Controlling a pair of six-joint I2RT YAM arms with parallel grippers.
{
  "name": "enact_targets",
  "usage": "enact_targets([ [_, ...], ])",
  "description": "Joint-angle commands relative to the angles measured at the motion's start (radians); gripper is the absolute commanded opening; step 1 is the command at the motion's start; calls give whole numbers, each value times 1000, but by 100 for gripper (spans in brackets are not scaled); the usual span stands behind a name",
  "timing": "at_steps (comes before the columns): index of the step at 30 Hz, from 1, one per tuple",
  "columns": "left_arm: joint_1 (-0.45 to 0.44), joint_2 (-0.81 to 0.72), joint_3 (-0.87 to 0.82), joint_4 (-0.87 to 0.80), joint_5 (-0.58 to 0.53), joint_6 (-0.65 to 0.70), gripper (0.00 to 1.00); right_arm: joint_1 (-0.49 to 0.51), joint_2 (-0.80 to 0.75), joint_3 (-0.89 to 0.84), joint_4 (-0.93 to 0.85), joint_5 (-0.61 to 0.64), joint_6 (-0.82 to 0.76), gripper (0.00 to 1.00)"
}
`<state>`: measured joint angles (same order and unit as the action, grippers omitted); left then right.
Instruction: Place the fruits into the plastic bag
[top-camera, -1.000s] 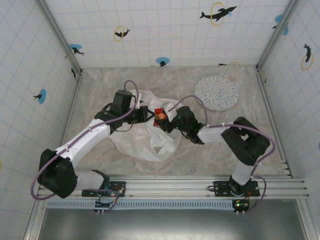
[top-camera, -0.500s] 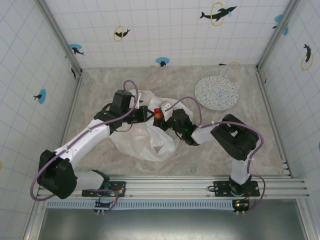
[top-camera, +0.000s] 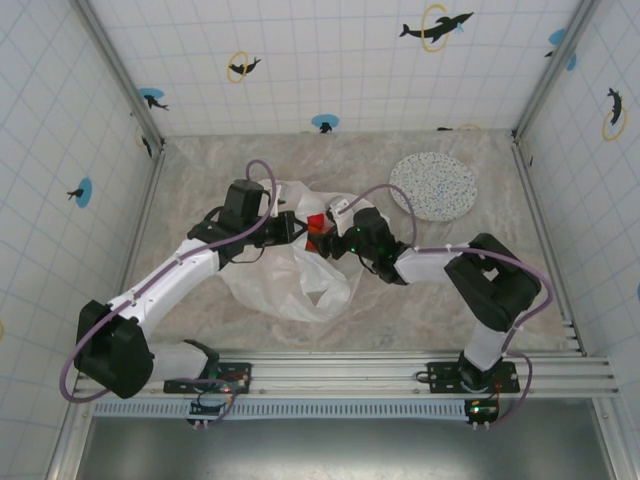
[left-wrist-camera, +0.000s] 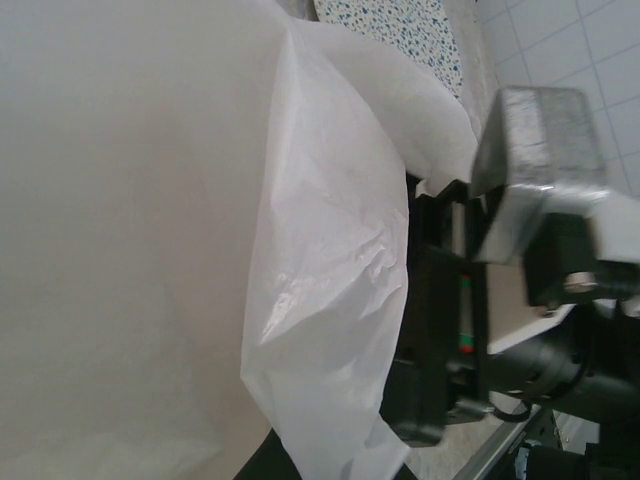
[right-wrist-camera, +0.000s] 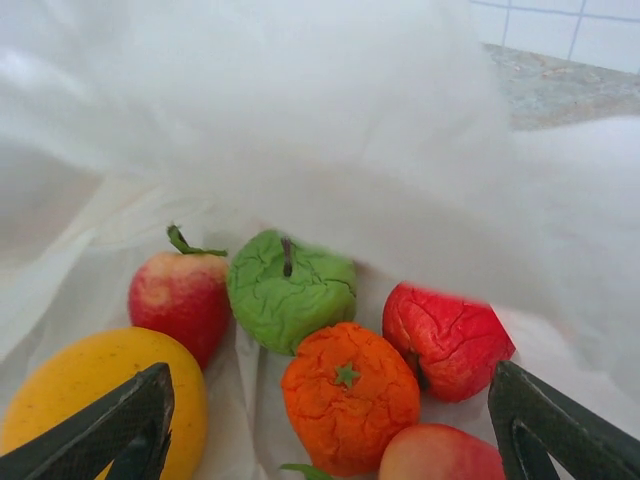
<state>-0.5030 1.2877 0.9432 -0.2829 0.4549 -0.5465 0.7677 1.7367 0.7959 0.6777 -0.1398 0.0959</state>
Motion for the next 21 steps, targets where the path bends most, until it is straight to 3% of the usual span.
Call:
enact_targets([
  [1,6,-26,26,-12,-23,25,0,-14,-92,-4,-101,-113,27,82],
  [8,6,-31,19,-9,-42,17,0,-33,-291,-61,-400,-197,22,80],
  [18,6,-27,8,9,-39,9,0,-88,-651,-284,-551,-134,110,77],
  [21,6,-20,12,17,-32,7,0,-110,-750,-358,-533,-53,149,77],
])
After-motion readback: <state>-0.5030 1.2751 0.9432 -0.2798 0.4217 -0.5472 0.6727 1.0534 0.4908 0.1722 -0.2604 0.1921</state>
